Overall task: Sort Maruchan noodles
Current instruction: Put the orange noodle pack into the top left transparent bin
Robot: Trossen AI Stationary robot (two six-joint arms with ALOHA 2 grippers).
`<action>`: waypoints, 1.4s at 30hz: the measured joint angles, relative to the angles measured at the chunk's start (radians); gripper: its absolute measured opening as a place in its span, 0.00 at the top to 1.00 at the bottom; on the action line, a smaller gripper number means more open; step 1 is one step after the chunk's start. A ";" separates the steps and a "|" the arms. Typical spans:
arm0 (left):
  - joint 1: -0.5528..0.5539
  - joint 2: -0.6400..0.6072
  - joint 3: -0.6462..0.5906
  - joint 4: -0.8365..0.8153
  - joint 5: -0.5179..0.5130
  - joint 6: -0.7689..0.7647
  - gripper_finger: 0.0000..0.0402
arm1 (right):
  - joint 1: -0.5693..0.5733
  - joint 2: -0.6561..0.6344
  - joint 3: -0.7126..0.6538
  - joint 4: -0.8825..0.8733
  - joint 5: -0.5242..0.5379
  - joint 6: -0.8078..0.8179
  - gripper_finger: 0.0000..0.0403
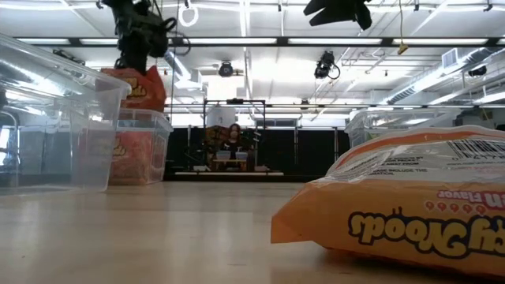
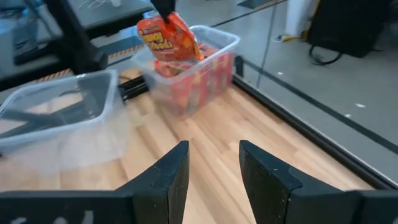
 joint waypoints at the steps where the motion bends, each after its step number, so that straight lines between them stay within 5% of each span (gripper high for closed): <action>1: -0.004 -0.001 -0.032 0.000 0.005 -0.001 0.91 | -0.004 0.000 0.000 0.000 -0.015 -0.010 0.64; 9: -0.029 -0.006 -0.228 0.000 0.020 -0.001 0.91 | -0.009 0.000 0.000 -0.039 -0.103 -0.064 0.64; 20: -0.029 0.034 -0.294 0.000 0.085 0.057 0.91 | -0.041 0.000 0.000 -0.133 -0.130 -0.122 0.64; 28: -0.016 0.055 -0.294 0.105 -0.306 0.099 0.90 | -0.064 0.000 0.000 -0.164 -0.201 -0.124 0.64; 31: 0.004 0.055 -0.294 0.138 -0.374 0.099 0.87 | -0.062 0.000 0.001 -0.167 -0.196 -0.120 0.64; 35: 0.012 0.055 -0.294 0.191 -0.377 0.078 0.85 | -0.062 0.000 0.000 -0.166 -0.193 -0.121 0.64; 42: -0.013 0.055 -0.294 0.122 -0.237 0.085 0.86 | -0.062 0.000 0.000 -0.166 -0.190 -0.117 0.64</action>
